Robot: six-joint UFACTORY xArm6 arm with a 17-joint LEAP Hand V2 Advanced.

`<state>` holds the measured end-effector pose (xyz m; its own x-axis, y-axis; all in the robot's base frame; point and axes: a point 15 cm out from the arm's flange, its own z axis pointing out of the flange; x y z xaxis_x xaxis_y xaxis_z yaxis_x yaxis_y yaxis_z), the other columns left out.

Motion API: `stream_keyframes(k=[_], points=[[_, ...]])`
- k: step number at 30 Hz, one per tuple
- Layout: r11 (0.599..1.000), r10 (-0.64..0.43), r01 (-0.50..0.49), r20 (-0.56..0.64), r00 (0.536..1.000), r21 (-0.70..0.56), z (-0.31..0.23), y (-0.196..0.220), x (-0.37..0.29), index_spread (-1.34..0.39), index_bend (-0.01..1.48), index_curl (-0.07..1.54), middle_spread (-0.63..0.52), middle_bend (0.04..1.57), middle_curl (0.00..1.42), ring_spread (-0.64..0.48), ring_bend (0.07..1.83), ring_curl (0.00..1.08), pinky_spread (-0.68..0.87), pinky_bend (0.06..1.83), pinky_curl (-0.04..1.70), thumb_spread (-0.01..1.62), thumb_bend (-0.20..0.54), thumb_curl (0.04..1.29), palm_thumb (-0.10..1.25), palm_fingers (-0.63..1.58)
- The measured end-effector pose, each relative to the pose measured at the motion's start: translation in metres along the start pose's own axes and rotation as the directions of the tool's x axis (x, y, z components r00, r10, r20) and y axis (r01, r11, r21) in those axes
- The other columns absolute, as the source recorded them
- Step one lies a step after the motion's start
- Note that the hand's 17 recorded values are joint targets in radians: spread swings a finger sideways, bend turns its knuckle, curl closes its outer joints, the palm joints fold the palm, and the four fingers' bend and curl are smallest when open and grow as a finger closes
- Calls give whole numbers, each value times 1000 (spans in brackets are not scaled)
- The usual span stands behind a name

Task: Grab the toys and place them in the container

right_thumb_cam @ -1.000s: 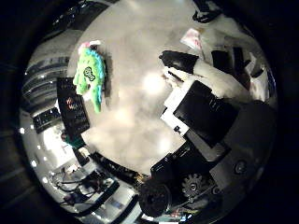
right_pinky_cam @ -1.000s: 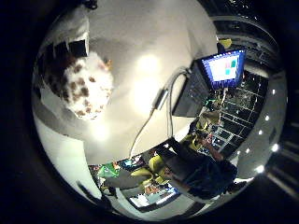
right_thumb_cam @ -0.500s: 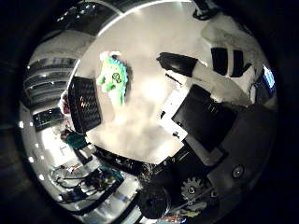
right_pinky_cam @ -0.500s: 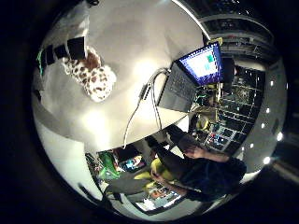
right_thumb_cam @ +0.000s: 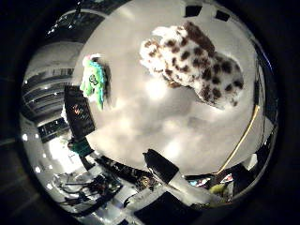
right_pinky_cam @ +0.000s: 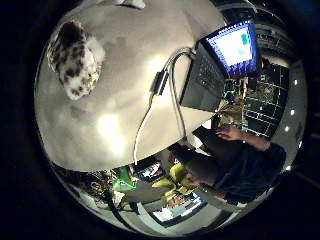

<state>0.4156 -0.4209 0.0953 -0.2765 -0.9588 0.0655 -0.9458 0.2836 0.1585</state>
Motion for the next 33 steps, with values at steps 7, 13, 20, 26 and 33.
stream_keyframes(k=[7,13,20,26,33], points=[[1000,5,-5,5,1000,-16,22,-12,2,-210,152,292,202,311,301,216,453,209,405,560,319,990,-28,298,494,56],[1000,9,-9,1,1000,-28,34,-16,1,-223,160,264,63,384,322,33,735,264,266,586,290,993,-5,320,621,514],[1000,0,0,-20,1000,2,22,-20,7,-431,349,371,-226,756,483,-261,1022,413,-412,935,409,993,-12,347,809,1307],[998,-3,8,-77,997,68,-24,-22,26,-425,757,632,-199,1121,629,-249,1215,522,-345,1181,553,980,-23,348,837,1239],[994,-12,23,-102,995,103,-81,16,15,-398,865,791,-178,1252,682,-235,1323,594,-279,1278,663,974,-23,346,828,1106]])
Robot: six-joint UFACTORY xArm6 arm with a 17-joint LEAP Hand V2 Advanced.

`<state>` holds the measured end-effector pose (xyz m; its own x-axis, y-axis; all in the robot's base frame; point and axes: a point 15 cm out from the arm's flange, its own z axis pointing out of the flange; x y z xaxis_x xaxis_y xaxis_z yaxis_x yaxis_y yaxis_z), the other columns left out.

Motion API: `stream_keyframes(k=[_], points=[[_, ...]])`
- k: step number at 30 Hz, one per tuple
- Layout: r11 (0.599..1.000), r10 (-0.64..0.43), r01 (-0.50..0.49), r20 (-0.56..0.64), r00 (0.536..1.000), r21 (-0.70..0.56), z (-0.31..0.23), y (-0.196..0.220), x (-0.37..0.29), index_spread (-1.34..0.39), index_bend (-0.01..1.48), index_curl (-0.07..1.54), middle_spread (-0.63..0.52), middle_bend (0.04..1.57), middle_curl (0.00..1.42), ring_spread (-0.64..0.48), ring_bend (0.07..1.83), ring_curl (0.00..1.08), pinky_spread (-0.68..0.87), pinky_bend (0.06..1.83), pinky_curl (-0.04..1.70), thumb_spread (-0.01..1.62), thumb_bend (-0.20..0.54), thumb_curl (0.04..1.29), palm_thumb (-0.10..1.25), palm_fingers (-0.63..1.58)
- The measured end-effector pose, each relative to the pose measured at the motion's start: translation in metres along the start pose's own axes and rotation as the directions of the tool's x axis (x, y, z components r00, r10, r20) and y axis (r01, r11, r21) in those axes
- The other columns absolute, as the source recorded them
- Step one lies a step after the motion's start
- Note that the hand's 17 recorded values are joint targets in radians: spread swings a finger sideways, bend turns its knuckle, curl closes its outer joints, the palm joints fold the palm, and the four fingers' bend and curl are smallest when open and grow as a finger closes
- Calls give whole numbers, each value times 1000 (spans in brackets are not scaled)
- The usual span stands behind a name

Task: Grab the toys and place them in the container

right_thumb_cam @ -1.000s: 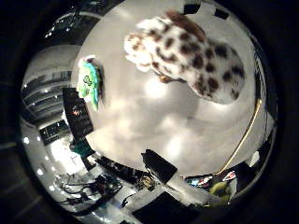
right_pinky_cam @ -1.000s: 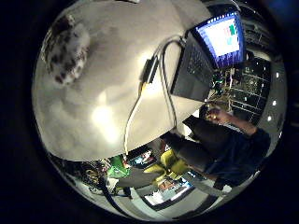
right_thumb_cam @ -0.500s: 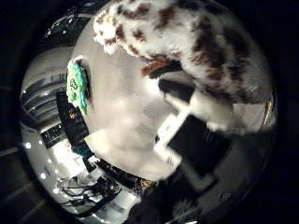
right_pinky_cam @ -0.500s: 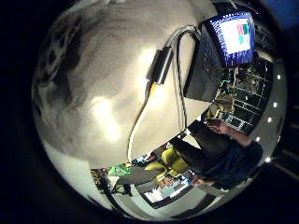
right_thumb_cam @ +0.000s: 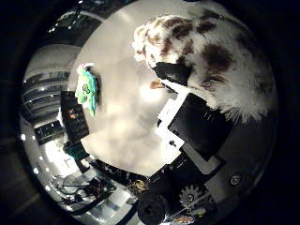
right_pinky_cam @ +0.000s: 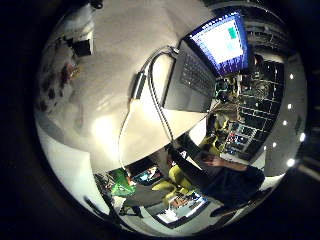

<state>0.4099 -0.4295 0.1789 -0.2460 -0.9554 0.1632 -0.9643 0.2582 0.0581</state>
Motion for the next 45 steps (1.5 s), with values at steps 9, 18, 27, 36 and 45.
stream_keyframes(k=[9,18,27,36,45], points=[[989,-85,90,-49,995,117,-110,60,-65,-390,861,915,-162,1297,692,-233,1340,632,-259,1251,763,964,-25,345,815,1080],[942,-273,264,16,962,206,-178,116,-219,-391,837,965,-157,1299,685,-232,1333,646,-264,1205,824,959,-24,344,812,1090],[882,-419,393,50,907,259,-211,132,-378,-396,811,994,-154,1301,676,-231,1327,651,-273,1167,873,952,-23,349,820,1099],[814,-555,528,56,830,240,-218,153,-527,-398,801,1006,-153,1297,668,-231,1320,655,-283,1137,913,941,-25,353,823,1104],[803,-578,553,64,813,224,-208,125,-612,-404,702,983,-153,1264,639,-240,1275,632,-327,1064,903,946,-26,356,822,1062]])
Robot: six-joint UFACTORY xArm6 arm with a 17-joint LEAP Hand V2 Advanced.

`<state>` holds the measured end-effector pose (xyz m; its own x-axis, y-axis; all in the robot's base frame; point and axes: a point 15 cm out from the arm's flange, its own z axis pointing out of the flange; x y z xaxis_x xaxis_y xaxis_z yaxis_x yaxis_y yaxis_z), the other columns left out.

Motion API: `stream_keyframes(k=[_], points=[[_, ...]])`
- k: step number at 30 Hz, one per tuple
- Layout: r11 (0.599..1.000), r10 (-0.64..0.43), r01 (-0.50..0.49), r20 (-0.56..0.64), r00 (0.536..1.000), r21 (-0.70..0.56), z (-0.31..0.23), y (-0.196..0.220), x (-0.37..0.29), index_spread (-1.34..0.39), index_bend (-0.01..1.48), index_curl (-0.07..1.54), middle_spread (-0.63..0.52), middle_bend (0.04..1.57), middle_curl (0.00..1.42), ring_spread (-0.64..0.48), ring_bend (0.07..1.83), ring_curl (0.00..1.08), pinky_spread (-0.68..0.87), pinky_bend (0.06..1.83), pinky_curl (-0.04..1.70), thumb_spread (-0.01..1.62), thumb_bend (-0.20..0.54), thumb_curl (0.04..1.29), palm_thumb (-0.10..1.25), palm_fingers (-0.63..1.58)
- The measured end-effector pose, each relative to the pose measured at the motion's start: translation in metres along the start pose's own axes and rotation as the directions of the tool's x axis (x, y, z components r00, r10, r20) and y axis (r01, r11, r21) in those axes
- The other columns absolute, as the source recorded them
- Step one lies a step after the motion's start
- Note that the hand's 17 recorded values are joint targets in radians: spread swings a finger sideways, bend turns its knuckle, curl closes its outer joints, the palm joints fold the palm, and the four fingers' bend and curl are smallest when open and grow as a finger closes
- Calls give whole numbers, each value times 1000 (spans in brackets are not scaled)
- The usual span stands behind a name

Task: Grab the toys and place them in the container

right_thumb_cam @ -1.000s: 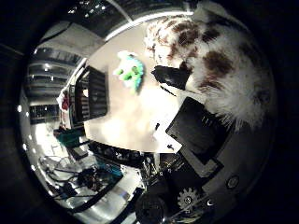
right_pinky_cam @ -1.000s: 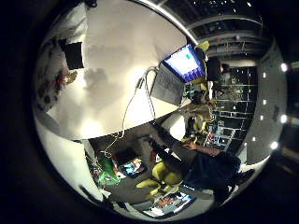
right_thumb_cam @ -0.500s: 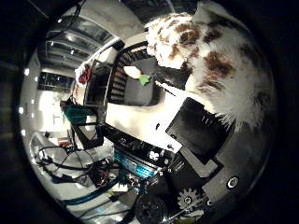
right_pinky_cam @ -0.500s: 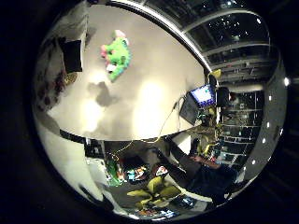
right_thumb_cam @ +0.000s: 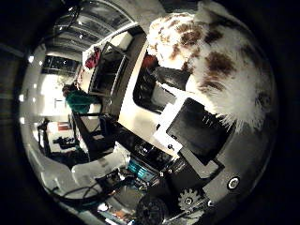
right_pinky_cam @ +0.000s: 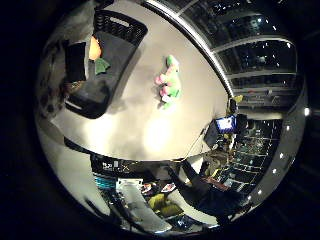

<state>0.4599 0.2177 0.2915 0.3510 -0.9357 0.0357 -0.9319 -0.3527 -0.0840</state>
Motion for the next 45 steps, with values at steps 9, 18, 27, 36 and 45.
stream_keyframes(k=[9,18,27,36,45], points=[[997,-56,56,-4,998,-57,18,-22,-5,-509,220,564,-53,544,363,71,650,335,208,653,630,959,-30,332,727,-43],[996,-36,35,-15,999,-83,-5,-7,38,-466,168,390,-4,356,308,166,450,252,409,507,457,973,-29,319,677,28],[990,63,-66,-29,998,-122,-11,39,140,-424,163,334,3,347,315,162,402,237,405,431,389,976,-27,313,655,118],[959,237,-239,-34,971,-150,14,104,281,-397,157,296,-2,327,315,145,373,233,396,385,342,987,-24,315,663,174],[926,317,-314,-19,948,-207,51,150,322,-383,158,278,-9,314,319,144,351,230,384,369,319,988,-23,315,666,203]])
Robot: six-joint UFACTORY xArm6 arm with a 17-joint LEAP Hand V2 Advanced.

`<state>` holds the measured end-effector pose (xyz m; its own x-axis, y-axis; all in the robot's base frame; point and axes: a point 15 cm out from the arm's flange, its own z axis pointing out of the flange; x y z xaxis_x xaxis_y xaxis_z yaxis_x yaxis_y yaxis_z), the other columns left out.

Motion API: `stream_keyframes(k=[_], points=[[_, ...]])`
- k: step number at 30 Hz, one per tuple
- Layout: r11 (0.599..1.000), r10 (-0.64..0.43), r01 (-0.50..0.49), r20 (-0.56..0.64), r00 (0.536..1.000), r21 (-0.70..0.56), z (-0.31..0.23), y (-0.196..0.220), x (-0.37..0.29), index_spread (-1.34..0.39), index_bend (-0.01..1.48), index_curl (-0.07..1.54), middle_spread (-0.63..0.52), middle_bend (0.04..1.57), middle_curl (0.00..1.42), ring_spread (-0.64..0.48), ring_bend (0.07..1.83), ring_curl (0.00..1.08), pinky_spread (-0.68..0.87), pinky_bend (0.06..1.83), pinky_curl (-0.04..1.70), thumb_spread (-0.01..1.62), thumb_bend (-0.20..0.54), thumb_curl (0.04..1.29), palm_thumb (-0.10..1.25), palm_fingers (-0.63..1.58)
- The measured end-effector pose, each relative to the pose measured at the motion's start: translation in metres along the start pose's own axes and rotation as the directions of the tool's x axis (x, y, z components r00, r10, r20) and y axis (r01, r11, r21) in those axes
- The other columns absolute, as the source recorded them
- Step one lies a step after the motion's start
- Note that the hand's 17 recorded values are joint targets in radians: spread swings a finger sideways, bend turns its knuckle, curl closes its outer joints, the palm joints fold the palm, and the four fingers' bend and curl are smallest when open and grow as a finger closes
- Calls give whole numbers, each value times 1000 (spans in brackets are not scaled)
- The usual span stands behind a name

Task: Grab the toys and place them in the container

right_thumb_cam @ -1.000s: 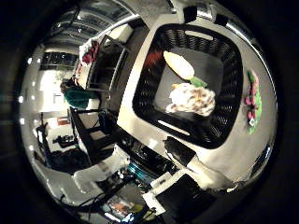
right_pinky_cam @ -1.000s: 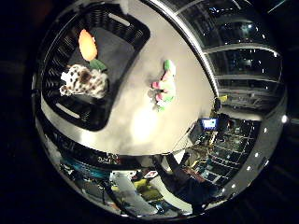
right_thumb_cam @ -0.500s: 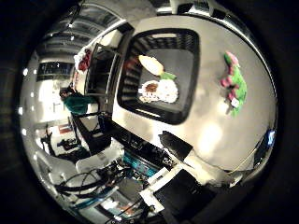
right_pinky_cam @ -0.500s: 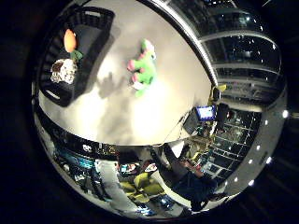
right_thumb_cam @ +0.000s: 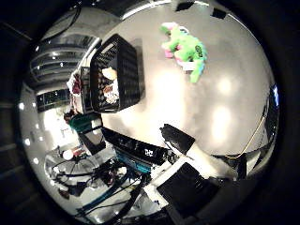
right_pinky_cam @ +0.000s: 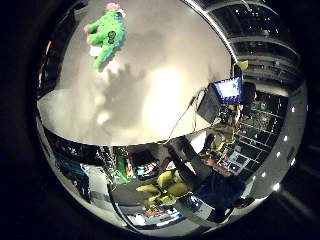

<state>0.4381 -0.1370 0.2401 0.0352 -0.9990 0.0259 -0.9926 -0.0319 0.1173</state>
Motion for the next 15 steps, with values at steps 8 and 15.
stream_keyframes(k=[8,15], points=[[999,37,-36,36,999,-41,29,4,23,-324,147,266,-16,324,327,134,347,230,382,369,312,990,-25,317,665,204],[998,58,-57,35,998,-18,53,-19,33,-278,133,251,-9,330,329,133,373,238,385,391,312,998,-35,301,607,201]])
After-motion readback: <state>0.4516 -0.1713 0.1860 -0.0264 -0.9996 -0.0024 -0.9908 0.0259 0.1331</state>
